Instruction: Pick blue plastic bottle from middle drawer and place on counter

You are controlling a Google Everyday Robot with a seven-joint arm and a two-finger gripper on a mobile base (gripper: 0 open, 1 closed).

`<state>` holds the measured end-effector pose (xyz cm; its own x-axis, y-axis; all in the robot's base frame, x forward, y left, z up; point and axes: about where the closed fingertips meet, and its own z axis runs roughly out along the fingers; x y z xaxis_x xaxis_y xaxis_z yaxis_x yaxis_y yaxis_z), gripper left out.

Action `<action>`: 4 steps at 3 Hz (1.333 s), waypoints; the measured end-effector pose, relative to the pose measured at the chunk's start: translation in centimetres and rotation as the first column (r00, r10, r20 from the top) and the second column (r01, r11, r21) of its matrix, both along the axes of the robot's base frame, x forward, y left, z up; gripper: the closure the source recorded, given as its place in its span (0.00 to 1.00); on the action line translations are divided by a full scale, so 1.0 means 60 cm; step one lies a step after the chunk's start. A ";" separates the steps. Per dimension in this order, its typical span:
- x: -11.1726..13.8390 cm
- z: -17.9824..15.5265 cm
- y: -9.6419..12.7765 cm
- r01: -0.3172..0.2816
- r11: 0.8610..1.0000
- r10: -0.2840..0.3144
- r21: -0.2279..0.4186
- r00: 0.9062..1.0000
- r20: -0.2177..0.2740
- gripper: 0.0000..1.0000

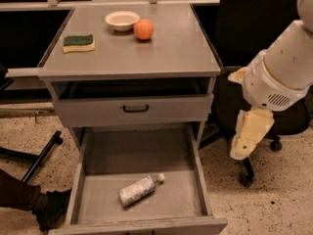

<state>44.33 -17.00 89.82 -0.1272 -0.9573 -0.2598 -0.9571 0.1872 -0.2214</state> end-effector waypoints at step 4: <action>-0.059 -0.330 0.311 -0.282 0.904 0.320 0.321 0.945 -0.071 0.00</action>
Offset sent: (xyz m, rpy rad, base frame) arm -0.0097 0.1381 -0.1658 0.2810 0.1130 0.2610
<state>40.80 1.67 70.02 0.1063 -0.8325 -0.5438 -0.9940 -0.0743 -0.0806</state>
